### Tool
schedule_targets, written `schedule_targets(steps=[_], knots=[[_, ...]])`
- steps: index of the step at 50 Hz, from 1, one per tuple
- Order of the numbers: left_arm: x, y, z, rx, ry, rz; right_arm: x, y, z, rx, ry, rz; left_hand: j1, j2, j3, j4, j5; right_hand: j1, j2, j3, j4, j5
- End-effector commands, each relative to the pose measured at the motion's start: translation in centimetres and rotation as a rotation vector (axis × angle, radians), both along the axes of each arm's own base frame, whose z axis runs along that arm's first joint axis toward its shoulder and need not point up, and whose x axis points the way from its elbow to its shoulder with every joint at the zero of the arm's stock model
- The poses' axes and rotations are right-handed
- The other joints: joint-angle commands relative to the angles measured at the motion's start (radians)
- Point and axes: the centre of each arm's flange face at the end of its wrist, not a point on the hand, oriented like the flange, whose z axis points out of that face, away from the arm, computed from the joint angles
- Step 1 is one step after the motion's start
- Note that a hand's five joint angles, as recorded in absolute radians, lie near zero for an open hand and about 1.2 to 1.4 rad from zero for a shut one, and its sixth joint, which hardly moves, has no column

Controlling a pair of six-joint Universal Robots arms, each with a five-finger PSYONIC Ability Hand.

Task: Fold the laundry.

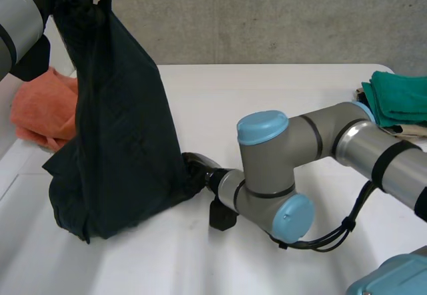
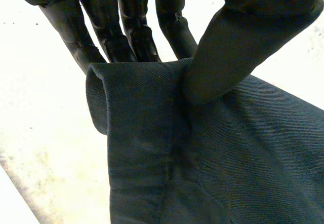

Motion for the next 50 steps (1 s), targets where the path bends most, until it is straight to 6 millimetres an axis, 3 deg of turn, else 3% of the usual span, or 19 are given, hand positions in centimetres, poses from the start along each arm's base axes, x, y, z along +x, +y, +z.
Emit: schedule_targets(steps=[1,6,12,15,18,23,27,29,31,34,35,37,38,40,41,45,48,50], knots=[[1.5,-0.6,-0.5,0.025,-0.017,0.048,-6.1,-6.1,6.9,-0.338,0.145,-0.351,0.251,0.2,0.208,0.198,0.219,0.286,0.274,0.292,0.293,0.303],[2.6,-0.6,-0.7,0.042,-0.032,0.066,-9.9,-7.3,14.6,-0.708,0.263,-0.281,0.251,0.2,0.208,0.198,0.219,0.286,0.274,0.292,0.293,0.303],[3.1,-0.8,-2.5,0.115,-0.06,0.037,-12.2,-5.1,22.1,-1.082,0.373,-0.187,0.251,0.2,0.208,0.198,0.219,0.286,0.274,0.292,0.293,0.303],[2.8,-0.8,-4.0,0.163,-0.076,0.01,-13.1,-5.4,21.9,-1.073,0.441,-0.178,0.251,0.2,0.208,0.198,0.219,0.286,0.274,0.292,0.293,0.303],[2.1,-1.5,-6.8,0.24,-0.101,-0.018,-13.2,-5.6,20.3,-1.034,0.51,-0.121,0.251,0.2,0.208,0.198,0.219,0.286,0.274,0.292,0.293,0.303],[0.3,-2.8,-12.4,0.405,-0.144,-0.034,-12.9,-5.7,16.0,-0.966,0.663,0.017,0.251,0.2,0.208,0.198,0.219,0.286,0.274,0.292,0.293,0.303],[-0.1,-2.9,-15.1,0.508,-0.164,-0.01,-13.3,-5.0,13.4,-0.916,0.778,0.148,0.251,0.2,0.208,0.198,0.219,0.286,0.274,0.292,0.293,0.303],[-0.1,-2.7,-15.3,0.53,-0.165,-0.001,-13.4,-4.7,13.2,-0.909,0.793,0.171,0.251,0.2,0.208,0.198,0.219,0.286,0.274,0.292,0.293,0.303],[0.2,-1.9,-13.8,0.513,-0.148,-0.004,-13.6,-4.2,13.0,-0.902,0.799,0.198,0.251,0.2,0.208,0.198,0.219,0.286,0.274,0.292,0.293,0.303],[0.5,-0.9,-10.9,0.445,-0.109,-0.019,-13.8,-3.8,15.3,-0.961,0.768,0.169,0.251,0.2,0.208,0.198,0.219,0.286,0.274,0.292,0.293,0.303],[0.8,-0.2,-8.7,0.384,-0.082,-0.029,-14.0,-3.4,17.4,-1.015,0.737,0.129,0.251,0.2,0.208,0.198,0.219,0.286,0.274,0.292,0.293,0.303],[1.3,0.5,-6.3,0.311,-0.052,-0.037,-14.1,-3.0,19.8,-1.073,0.699,0.081,0.251,0.2,0.208,0.198,0.219,0.286,0.274,0.292,0.293,0.303],[1.8,1.3,-3.5,0.223,-0.014,-0.035,-14.4,-2.5,22.4,-1.131,0.65,0.026,0.251,0.2,0.208,0.198,0.219,0.286,0.274,0.292,0.293,0.303],[2.4,2.2,-0.6,0.128,0.025,-0.036,-14.6,-2.1,25.1,-1.181,0.582,-0.024,0.251,0.2,0.208,0.198,0.219,0.286,0.274,0.292,0.293,0.303],[2.9,3.2,2.1,0.035,0.061,-0.041,-14.8,-1.8,27.5,-1.224,0.507,-0.072,0.251,0.2,0.208,0.198,0.219,0.286,0.274,0.292,0.293,0.303],[4.0,4.4,7.4,-0.149,0.141,-0.029,-15.4,-2.5,31.7,-1.273,0.365,-0.168,0.251,0.2,0.208,0.198,0.219,0.286,0.274,0.292,0.293,0.303],[4.1,3.5,8.7,-0.193,0.158,-0.013,-15.8,-4.1,32.4,-1.258,0.32,-0.207,0.251,0.2,0.208,0.198,0.219,0.286,0.274,0.292,0.293,0.303],[3.9,1.6,8.8,-0.188,0.155,0.01,-15.4,-5.1,32.2,-1.235,0.289,-0.221,0.251,0.2,0.208,0.198,0.219,0.286,0.274,0.292,0.293,0.303]])
